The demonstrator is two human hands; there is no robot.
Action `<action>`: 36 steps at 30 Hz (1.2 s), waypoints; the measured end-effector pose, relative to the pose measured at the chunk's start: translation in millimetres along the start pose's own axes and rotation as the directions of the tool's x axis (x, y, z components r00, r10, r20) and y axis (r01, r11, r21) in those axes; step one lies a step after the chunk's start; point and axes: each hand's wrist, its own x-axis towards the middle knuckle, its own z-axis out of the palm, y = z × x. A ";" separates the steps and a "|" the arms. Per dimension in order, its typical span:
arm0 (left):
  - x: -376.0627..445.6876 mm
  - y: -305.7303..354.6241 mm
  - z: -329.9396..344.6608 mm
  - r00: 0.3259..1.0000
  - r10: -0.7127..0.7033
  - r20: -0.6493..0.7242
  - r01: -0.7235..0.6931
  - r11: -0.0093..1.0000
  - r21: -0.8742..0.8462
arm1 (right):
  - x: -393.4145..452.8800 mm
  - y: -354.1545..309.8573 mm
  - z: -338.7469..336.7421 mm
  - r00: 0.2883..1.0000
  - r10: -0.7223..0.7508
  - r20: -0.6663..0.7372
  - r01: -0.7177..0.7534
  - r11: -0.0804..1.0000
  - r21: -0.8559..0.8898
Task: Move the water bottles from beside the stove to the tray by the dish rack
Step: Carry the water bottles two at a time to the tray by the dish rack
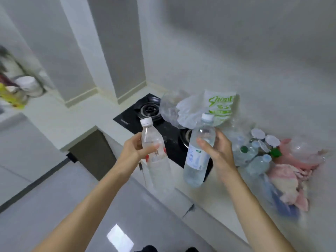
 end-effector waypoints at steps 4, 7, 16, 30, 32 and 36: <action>-34.1 14.3 -118.4 0.986 -0.029 -0.165 0.003 0.988 -0.153 | 5.3 -26.5 142.4 0.980 0.001 0.197 -0.026 0.992 0.125; -62.1 18.3 -208.9 0.964 -0.033 -0.265 -0.019 0.981 -0.192 | 0.7 -35.4 251.4 0.946 0.008 0.324 -0.078 0.976 0.204; -138.3 2.4 -447.9 0.788 -0.072 -0.611 -0.127 0.953 -0.276 | -28.6 -42.4 542.9 0.682 0.046 0.729 -0.273 0.942 0.196; -208.5 -34.9 -755.3 0.287 -0.182 -0.940 -0.367 0.886 -0.283 | -74.7 -20.8 975.6 0.086 -0.095 0.992 -0.327 0.938 0.118; -227.1 -38.3 -786.4 0.159 -0.196 -0.968 -0.408 0.880 -0.245 | -90.6 -24.4 1030.5 -0.005 -0.107 0.994 -0.330 0.939 0.100; -276.5 -48.9 -836.2 -0.040 -0.233 -0.972 -0.451 0.872 -0.190 | -138.2 -24.4 1122.1 -0.161 -0.110 0.981 -0.340 0.939 0.049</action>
